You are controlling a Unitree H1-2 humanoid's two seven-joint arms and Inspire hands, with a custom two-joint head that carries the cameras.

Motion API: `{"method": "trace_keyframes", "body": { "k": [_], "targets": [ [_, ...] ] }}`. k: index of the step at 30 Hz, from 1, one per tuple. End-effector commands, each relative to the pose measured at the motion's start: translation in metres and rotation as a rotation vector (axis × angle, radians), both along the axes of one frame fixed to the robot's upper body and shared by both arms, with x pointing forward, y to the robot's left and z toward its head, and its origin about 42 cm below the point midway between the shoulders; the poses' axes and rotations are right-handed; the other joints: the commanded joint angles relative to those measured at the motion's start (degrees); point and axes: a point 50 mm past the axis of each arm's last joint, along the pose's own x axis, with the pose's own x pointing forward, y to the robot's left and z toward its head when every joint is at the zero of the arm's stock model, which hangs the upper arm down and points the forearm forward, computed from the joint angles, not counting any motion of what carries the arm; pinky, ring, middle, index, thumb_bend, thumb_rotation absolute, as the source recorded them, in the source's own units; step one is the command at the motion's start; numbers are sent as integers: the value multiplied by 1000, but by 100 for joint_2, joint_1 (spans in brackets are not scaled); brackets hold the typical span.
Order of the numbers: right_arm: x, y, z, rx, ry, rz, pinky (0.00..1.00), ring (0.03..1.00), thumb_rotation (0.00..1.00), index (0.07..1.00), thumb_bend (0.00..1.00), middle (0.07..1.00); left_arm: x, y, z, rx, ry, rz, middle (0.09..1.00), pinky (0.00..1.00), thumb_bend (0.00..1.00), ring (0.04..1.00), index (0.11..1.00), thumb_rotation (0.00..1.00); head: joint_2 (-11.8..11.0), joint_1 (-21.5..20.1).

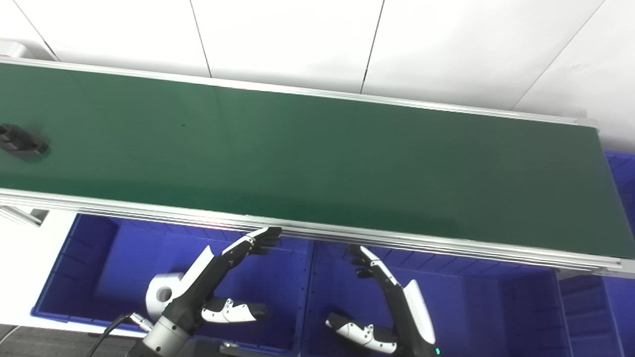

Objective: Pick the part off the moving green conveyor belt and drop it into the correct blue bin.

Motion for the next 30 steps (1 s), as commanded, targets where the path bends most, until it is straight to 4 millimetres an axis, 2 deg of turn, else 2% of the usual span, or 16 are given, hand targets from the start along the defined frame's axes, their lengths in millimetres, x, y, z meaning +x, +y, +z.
{"method": "trace_keyframes", "body": {
  "k": [1,2,5,8,11,12,22,30],
  "targets": [
    [3,8,8,30,-38,-2,734,812,505,879,803,851,0,8,5,0,-24,-13,873,805,707,849,872,676,2,-185],
    [4,11,8,33,-36,-1,729,807,494,877,807,849,0,11,6,2,-22,-16,877,809,701,852,878,680,-11,-562],
    [5,19,7,38,-37,1,723,805,489,878,808,847,1,19,7,6,-13,-17,883,820,718,858,886,697,-25,-754],
    [6,25,8,38,-42,-5,709,796,493,870,819,841,0,21,8,-16,-6,-1,883,856,715,871,886,686,18,-641],
    [7,28,9,37,-41,-14,710,789,496,866,827,835,-1,21,9,-13,-10,6,869,836,719,859,871,699,18,-641],
    [7,28,10,36,-42,-15,710,789,496,866,826,835,0,22,10,-10,-11,2,868,835,719,858,871,700,37,-514],
    [6,26,8,37,-46,-14,711,800,492,873,808,845,3,24,11,7,-20,-13,863,815,714,844,867,674,36,-395],
    [6,20,7,27,-31,-18,706,796,497,869,818,846,4,18,10,-7,-21,-25,860,809,708,837,863,669,1,-111]
  ]
}}
